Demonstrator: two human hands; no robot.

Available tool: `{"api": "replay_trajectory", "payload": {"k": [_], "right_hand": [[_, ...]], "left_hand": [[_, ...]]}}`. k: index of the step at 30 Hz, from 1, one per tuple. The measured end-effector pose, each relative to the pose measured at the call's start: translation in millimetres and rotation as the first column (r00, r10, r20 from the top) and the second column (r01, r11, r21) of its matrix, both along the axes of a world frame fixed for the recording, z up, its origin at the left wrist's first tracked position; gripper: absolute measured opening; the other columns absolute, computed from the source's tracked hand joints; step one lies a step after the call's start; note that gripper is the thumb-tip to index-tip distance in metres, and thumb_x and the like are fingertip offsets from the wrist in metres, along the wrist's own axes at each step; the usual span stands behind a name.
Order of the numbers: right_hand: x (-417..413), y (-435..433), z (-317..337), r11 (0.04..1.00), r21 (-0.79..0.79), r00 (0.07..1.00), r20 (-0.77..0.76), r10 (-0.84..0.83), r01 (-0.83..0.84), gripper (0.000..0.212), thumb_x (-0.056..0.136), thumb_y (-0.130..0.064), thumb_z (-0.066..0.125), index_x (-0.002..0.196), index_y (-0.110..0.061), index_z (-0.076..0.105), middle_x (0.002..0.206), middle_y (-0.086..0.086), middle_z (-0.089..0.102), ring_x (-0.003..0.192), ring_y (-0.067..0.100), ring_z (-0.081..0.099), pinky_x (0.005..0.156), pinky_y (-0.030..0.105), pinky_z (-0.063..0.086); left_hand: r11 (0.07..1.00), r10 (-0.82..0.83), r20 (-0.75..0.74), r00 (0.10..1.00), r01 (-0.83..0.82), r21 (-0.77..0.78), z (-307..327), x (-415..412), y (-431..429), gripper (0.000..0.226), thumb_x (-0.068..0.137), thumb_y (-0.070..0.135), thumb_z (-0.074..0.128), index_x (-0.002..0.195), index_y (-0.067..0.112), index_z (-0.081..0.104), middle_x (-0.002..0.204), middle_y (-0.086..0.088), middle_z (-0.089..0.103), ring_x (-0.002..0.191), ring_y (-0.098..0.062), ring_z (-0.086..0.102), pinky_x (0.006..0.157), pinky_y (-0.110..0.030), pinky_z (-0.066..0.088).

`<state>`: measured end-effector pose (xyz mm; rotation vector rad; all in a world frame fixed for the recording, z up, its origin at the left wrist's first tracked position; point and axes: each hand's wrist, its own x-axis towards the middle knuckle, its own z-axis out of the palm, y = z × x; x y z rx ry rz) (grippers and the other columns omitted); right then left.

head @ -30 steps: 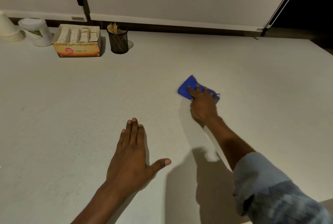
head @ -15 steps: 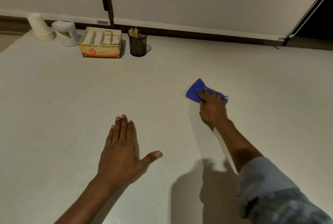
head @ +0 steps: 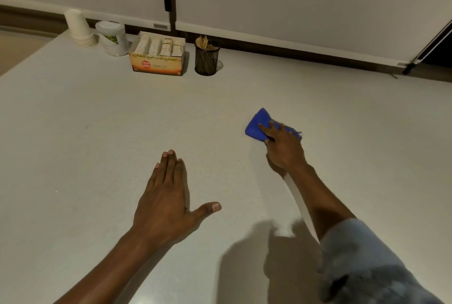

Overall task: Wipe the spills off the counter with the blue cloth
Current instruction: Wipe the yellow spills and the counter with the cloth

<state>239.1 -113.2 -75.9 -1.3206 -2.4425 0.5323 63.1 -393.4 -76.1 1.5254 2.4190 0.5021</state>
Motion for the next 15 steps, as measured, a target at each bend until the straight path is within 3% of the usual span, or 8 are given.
{"api": "replay_trajectory", "payload": {"k": [4,9,12,15], "right_hand": [[-47.1,-21.9,-4.5,0.996,-0.026,0.994,-0.076,0.079,-0.081,0.052,0.102,-0.001,0.049,0.149,-0.023,0.048,0.165,0.01,0.03,0.156,0.034,0.017,0.128,0.049,0.005],[-27.9,-98.5,-8.1,0.954,0.053,0.954,-0.044,0.296,-0.294,0.06,0.103,-0.007,0.05,0.151,-0.041,0.04,0.167,-0.009,0.027,0.157,0.019,0.01,0.128,0.043,0.009],[-12.5,-80.8,-8.8,0.969,0.04,0.968,-0.061,0.245,-0.243,0.06,0.102,-0.006,0.052,0.147,-0.045,0.044,0.164,-0.012,0.031,0.156,0.018,0.015,0.128,0.043,0.016],[-35.3,-34.2,-0.8,0.992,0.008,0.992,-0.029,0.125,-0.125,0.052,0.104,-0.006,0.049,0.149,-0.03,0.046,0.165,0.003,0.032,0.156,0.031,0.017,0.127,0.053,0.015]], "left_hand": [[1.0,-0.02,-0.011,1.0,0.02,-0.001,-1.6,-1.1,2.4,0.144,0.07,0.107,0.022,0.169,0.006,-0.007,0.177,-0.012,-0.021,0.164,-0.022,-0.022,0.134,-0.039,-0.005],[0.998,-0.014,0.028,1.0,0.012,0.054,-7.0,-17.4,2.7,0.148,0.067,0.109,0.025,0.169,0.005,-0.001,0.178,-0.012,-0.015,0.165,-0.023,-0.016,0.136,-0.043,0.003],[1.0,-0.014,0.012,1.0,0.014,0.012,-5.7,-29.3,2.0,0.146,0.067,0.108,0.022,0.169,0.007,-0.003,0.178,-0.011,-0.018,0.165,-0.023,-0.018,0.136,-0.042,0.001],[1.0,-0.017,-0.011,1.0,0.017,0.014,-3.4,-29.2,0.2,0.142,0.071,0.105,0.026,0.169,0.006,-0.002,0.178,-0.012,-0.016,0.165,-0.024,-0.017,0.135,-0.04,-0.003]]}}
